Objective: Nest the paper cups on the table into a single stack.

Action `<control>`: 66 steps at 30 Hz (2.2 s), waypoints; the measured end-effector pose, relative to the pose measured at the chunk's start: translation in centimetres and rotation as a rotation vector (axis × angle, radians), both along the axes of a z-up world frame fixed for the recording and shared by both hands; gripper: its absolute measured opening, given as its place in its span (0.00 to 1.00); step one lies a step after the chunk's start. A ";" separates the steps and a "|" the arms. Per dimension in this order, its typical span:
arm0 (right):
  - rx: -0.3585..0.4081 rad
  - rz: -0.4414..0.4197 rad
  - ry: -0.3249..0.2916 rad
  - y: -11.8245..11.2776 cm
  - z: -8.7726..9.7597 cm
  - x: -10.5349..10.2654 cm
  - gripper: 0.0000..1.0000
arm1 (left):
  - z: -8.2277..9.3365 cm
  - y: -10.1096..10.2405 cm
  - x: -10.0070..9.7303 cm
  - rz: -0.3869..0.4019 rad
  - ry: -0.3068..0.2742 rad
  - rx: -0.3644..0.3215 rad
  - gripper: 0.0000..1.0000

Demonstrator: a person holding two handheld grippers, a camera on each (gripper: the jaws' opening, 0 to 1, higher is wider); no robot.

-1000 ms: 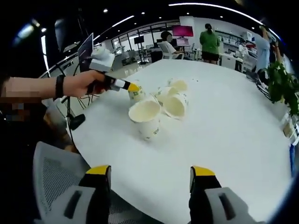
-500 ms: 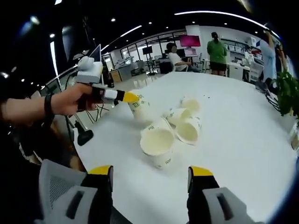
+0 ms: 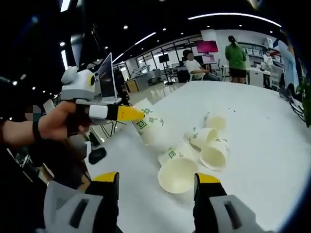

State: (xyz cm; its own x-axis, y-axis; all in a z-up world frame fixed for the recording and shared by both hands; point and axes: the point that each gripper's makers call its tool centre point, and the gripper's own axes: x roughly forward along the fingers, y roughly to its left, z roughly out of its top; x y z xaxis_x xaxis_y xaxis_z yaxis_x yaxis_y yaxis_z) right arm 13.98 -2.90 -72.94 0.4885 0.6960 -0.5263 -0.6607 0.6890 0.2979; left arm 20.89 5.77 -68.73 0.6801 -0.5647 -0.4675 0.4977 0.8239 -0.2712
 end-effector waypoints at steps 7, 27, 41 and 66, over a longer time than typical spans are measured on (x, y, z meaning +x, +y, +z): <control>0.111 -0.030 0.059 1.7 -0.6 1.2 0.58 | 1.2 -2.0 -0.7 -0.033 -0.011 -0.030 0.34; 0.297 -0.051 0.042 3.2 1.7 1.7 0.52 | 1.5 -4.2 -1.7 -0.098 -0.007 -0.060 0.34; 0.354 -0.086 0.018 1.0 2.9 1.3 0.48 | 0.7 -4.7 -2.4 -0.121 0.020 -0.073 0.34; 0.461 -0.096 -0.001 0.4 3.4 1.3 0.26 | 1.6 -5.0 -3.3 -0.095 0.105 -0.282 0.33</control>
